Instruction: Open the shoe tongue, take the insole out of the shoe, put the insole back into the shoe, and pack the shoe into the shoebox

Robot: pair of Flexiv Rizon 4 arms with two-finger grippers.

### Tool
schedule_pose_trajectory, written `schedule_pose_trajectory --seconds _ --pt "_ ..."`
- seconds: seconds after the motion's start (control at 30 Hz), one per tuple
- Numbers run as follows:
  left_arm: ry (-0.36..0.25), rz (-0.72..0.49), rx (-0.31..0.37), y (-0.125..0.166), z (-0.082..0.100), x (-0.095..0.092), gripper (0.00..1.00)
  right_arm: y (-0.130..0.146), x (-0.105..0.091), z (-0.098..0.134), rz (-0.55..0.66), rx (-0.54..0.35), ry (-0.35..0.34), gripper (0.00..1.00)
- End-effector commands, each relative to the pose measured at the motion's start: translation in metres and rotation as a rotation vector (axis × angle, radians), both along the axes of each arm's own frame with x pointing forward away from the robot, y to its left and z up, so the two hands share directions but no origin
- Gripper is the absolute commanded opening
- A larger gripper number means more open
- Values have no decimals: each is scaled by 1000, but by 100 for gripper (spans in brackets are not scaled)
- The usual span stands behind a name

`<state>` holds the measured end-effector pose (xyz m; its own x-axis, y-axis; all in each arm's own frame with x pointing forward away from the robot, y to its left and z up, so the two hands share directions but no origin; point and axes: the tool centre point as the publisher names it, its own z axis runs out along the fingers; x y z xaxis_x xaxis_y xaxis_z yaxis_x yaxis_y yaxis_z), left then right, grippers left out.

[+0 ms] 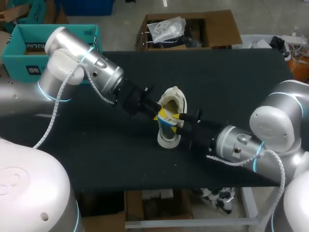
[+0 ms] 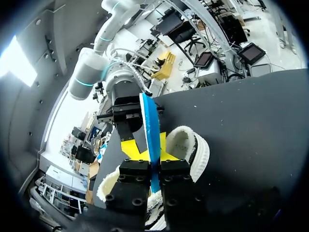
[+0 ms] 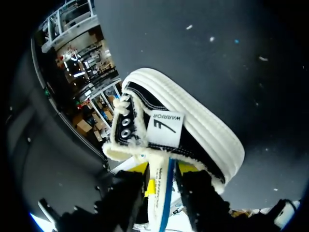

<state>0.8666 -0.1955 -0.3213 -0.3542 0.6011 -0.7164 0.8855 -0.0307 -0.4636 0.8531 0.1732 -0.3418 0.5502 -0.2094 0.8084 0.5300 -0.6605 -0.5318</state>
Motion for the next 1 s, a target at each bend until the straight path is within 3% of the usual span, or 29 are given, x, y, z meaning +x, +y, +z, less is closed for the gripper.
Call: schedule_pose_trajectory --seconds 0.03,0.13,0.2,1.0 --pt "-3 2 -3 0 -2 0 0 -2 -20 15 -42 -11 -24 18" --pt "-3 3 -2 -1 -3 0 0 1 -24 20 -32 -14 -39 13" --pt "-3 1 -1 -2 -4 0 0 4 -24 20 -23 -16 -44 0" --pt "-15 50 25 -16 -26 13 0 -5 9 -8 1 -53 -56 0"
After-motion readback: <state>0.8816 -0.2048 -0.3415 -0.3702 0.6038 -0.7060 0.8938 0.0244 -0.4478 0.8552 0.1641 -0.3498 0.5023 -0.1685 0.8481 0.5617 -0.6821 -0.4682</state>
